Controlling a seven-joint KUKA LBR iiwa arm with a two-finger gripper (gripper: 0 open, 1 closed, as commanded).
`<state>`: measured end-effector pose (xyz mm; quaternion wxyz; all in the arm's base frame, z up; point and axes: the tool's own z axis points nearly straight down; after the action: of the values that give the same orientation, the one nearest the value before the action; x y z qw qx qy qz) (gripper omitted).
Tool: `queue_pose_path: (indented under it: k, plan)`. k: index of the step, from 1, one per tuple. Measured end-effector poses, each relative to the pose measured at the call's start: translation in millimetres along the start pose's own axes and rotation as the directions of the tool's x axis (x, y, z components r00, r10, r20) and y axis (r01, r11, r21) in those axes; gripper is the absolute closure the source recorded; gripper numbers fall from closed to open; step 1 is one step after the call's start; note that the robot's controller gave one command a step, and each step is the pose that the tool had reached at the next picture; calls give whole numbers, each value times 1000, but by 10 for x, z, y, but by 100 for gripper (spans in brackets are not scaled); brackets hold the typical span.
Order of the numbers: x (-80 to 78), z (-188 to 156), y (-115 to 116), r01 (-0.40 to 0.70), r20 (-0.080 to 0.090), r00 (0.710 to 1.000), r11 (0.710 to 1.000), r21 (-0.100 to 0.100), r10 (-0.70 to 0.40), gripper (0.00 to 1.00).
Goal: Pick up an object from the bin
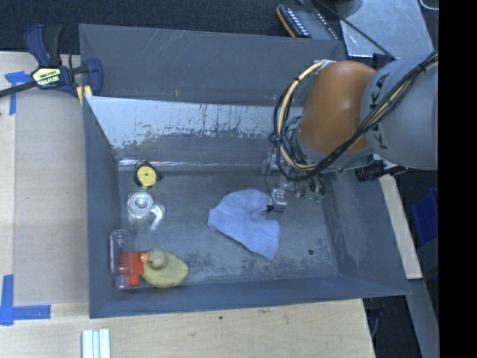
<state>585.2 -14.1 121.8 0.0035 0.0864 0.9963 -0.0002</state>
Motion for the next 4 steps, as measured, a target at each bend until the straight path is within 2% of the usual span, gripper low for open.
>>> queue_pose_path:
  k: [1,2,3,4]
  plan:
    - [283,335,71,193,-1,981,981,0,-193,100]
    - [283,335,71,194,-1,981,981,0,-194,100]
    - [396,474,635,9,0,1000,1000,1,-9,100]
    - [468,490,1100,8,6,1000,1000,-3,-8,100]
